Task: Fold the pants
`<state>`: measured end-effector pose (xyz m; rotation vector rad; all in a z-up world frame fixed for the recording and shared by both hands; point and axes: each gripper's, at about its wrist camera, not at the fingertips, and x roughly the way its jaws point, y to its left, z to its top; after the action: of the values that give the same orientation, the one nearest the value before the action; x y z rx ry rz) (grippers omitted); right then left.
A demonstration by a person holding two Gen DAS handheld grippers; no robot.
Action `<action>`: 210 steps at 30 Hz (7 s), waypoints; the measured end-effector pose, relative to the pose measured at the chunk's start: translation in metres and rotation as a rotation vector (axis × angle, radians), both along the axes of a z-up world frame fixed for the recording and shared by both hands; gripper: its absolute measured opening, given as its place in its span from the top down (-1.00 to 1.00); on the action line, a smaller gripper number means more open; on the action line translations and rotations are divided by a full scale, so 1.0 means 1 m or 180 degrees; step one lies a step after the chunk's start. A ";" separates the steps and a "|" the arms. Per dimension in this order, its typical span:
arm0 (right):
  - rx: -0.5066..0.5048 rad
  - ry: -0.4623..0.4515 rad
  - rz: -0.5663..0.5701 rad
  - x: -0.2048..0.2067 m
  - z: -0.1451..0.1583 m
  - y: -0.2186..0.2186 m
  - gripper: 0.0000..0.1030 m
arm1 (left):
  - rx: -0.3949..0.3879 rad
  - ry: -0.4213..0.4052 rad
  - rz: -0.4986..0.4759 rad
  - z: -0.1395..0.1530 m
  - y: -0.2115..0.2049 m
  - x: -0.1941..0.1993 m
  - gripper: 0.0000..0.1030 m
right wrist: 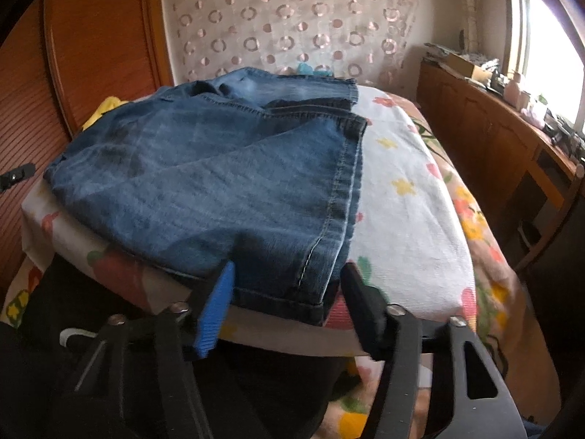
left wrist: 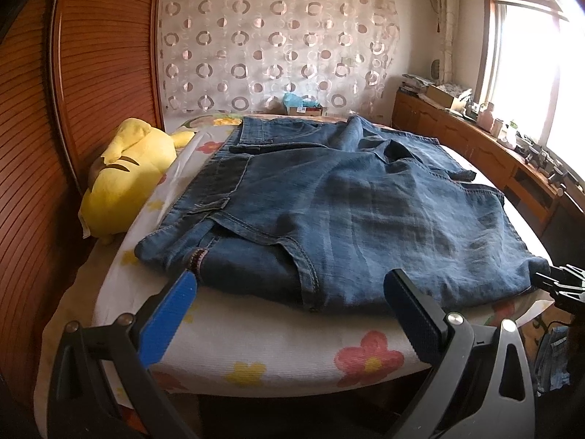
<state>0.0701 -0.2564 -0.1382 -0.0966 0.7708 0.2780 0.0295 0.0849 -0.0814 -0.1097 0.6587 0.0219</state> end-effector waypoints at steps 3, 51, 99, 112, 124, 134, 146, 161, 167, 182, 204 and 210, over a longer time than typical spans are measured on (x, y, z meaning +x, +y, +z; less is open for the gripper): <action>-0.0016 0.0000 0.0040 0.001 0.001 0.002 0.55 | -0.0009 -0.0014 0.0021 0.002 0.005 0.000 -1.00; 0.0075 -0.0323 0.0228 0.023 0.026 0.002 0.88 | -0.0093 0.0502 0.0483 -0.043 0.120 0.052 0.13; -0.0124 -0.1018 0.0111 0.085 0.116 -0.015 0.96 | -0.0006 -0.0377 0.0416 0.060 0.103 0.035 0.92; -0.0210 -0.1055 0.0052 0.153 0.120 -0.013 0.96 | 0.0160 -0.0354 0.0315 0.067 0.094 0.106 0.92; -0.0212 -0.0668 0.0098 0.210 0.083 -0.013 0.96 | 0.0208 -0.0086 0.0257 0.033 0.092 0.162 0.92; -0.0186 -0.0861 0.0109 0.245 0.117 -0.017 0.96 | 0.0162 -0.0215 0.0274 0.056 0.100 0.207 0.92; -0.0233 -0.1036 0.0018 0.316 0.139 -0.015 0.96 | 0.0312 -0.0383 0.0334 0.086 0.102 0.278 0.92; -0.0428 -0.0748 -0.0095 0.399 0.102 0.000 0.95 | 0.0506 -0.0242 0.0396 0.063 0.103 0.348 0.92; -0.0360 -0.0596 -0.0163 0.411 0.083 -0.006 0.95 | 0.0479 -0.0189 0.0449 0.060 0.110 0.347 0.86; -0.0145 -0.0271 -0.0018 0.362 0.092 -0.018 -0.03 | 0.0277 0.0268 -0.0451 0.020 0.050 0.300 0.07; -0.0016 0.0449 -0.0005 0.259 0.042 -0.035 -0.02 | 0.0084 0.0534 -0.0917 -0.025 0.001 0.276 0.00; -0.0015 0.0524 0.0015 0.267 0.025 -0.030 0.15 | 0.0049 0.0548 -0.0911 -0.028 0.004 0.275 -0.01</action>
<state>0.3372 -0.2862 -0.1129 -0.0806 0.9347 0.2910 0.3043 0.0894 -0.1090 0.0023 0.8413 -0.2414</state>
